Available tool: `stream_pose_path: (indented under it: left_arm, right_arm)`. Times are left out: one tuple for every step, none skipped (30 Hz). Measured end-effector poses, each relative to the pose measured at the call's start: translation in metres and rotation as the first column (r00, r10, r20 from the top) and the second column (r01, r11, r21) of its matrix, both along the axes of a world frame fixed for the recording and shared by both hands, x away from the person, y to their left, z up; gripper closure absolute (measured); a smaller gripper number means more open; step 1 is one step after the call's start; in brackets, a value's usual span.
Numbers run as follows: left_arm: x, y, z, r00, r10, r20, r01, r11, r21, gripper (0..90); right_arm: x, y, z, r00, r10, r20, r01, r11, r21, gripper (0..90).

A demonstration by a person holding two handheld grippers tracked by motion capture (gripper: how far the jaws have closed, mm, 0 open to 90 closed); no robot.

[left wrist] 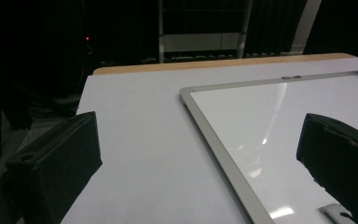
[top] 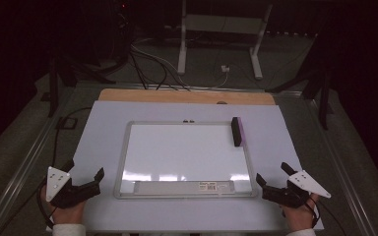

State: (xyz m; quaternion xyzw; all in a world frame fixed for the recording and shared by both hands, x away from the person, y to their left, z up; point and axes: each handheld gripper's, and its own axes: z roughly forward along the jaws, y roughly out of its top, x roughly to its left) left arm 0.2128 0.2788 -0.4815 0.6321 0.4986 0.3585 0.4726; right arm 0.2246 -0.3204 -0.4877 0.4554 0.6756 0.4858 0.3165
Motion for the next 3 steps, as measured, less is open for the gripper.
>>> stream_pose_path:
  left_arm:
    - [0.0003, -0.0003, -0.0004, 1.0000, 0.001, -0.002, -0.001, 1.0000, 0.000, 0.5]
    - [0.0005, -0.0005, -0.0008, 1.0000, 0.002, -0.005, -0.002, 1.0000, 0.001, 0.5]
    - [0.0009, -0.0005, -0.0011, 1.0000, 0.003, -0.006, -0.003, 1.0000, 0.005, 0.5]
  right_arm:
    - [-0.0001, 0.0006, -0.0006, 1.0000, -0.001, -0.001, 0.001, 1.000, -0.010, 0.0]
    - [0.0003, 0.0011, -0.0013, 1.0000, -0.002, -0.002, 0.002, 1.000, -0.018, 0.0]
    - [0.0008, 0.0014, -0.0020, 1.0000, -0.004, -0.008, 0.004, 1.000, -0.022, 0.0]
